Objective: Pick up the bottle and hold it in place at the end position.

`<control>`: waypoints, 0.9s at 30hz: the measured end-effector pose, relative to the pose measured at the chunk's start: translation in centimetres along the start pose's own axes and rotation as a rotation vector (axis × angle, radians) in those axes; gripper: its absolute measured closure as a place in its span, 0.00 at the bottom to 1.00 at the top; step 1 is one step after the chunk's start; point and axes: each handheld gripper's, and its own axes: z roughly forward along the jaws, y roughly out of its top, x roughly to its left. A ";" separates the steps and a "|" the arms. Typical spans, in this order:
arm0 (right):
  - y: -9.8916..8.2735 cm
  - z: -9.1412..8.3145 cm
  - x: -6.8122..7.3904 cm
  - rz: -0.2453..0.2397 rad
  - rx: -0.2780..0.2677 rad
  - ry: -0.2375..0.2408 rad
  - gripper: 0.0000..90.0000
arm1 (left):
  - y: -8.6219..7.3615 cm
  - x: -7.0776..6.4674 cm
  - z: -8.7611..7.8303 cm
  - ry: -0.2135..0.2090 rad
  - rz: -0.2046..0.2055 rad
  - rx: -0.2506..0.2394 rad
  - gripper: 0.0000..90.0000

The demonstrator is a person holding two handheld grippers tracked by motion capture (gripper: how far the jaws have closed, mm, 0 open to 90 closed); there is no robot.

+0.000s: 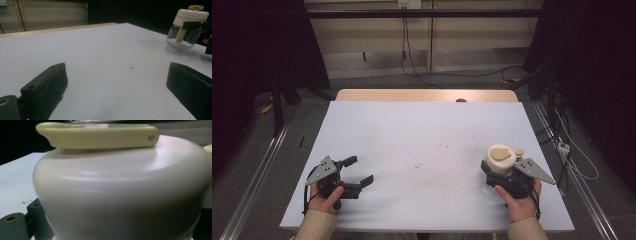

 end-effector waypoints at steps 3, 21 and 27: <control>0.2 0.5 0.3 -0.008 0.002 0.014 0.07 | 0.0 0.0 0.0 0.000 0.000 0.000 0.03; 1.2 3.2 3.0 -0.050 0.014 0.107 0.08 | 0.1 0.1 -0.1 -0.003 0.001 -0.010 0.03; 1.5 3.9 3.6 -0.055 0.015 0.122 0.08 | 0.1 0.0 -0.1 -0.003 0.002 -0.011 0.03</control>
